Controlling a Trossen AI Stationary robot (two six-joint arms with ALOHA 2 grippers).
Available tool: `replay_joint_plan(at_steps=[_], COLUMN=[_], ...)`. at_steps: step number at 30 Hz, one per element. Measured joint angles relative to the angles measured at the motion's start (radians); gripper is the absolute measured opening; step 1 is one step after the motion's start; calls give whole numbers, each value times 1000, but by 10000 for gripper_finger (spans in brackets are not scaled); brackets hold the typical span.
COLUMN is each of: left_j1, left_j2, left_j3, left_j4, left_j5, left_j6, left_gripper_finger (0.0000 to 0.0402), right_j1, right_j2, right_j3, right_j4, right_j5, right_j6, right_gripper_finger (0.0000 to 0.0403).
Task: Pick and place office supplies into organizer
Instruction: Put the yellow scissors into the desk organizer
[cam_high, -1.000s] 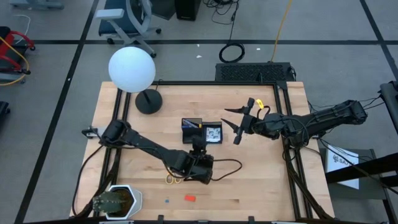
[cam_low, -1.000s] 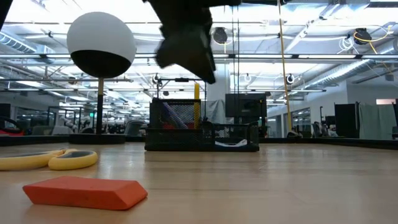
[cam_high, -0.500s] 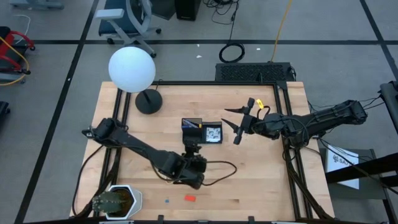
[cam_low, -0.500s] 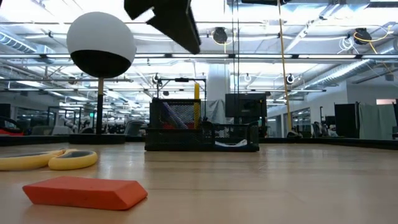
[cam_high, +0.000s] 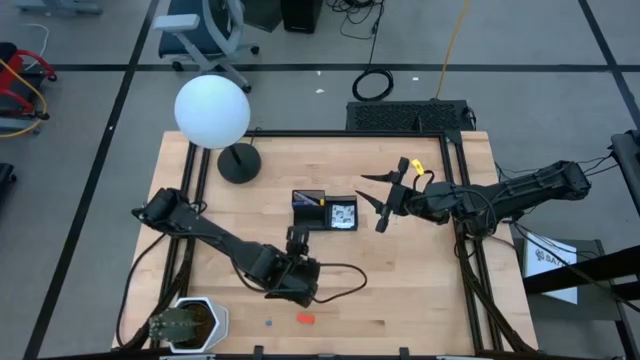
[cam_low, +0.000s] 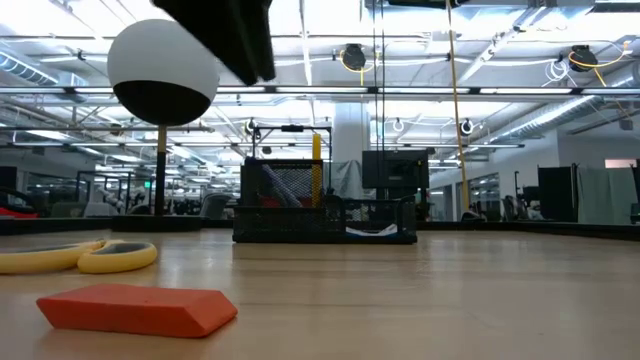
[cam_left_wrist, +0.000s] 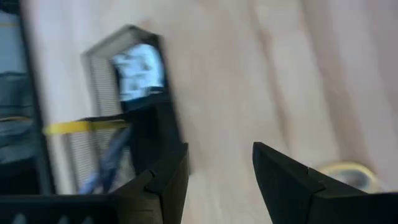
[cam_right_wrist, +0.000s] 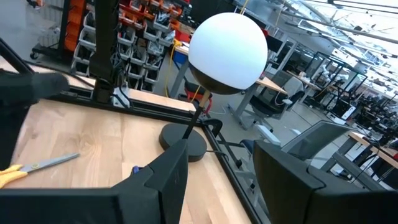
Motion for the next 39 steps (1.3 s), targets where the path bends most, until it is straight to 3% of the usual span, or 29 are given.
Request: replay_joint_plan(at_steps=[5, 10, 39], left_j1=[0, 0, -62], left_j2=[0, 0, 1], left_j3=[0, 0, -1], left_j4=[-38, -71, -7], left_j5=[144, 225, 387], left_j6=[75, 135, 310], left_gripper_finger=[184, 184, 184], right_j1=[0, 0, 0], right_j2=[0, 0, 0], right_j3=[0, 0, 0], right_j4=[-1, 0, 5], right_j5=[1, 2, 1], right_j6=[-54, -134, -184], right_gripper_finger=[171, 171, 171])
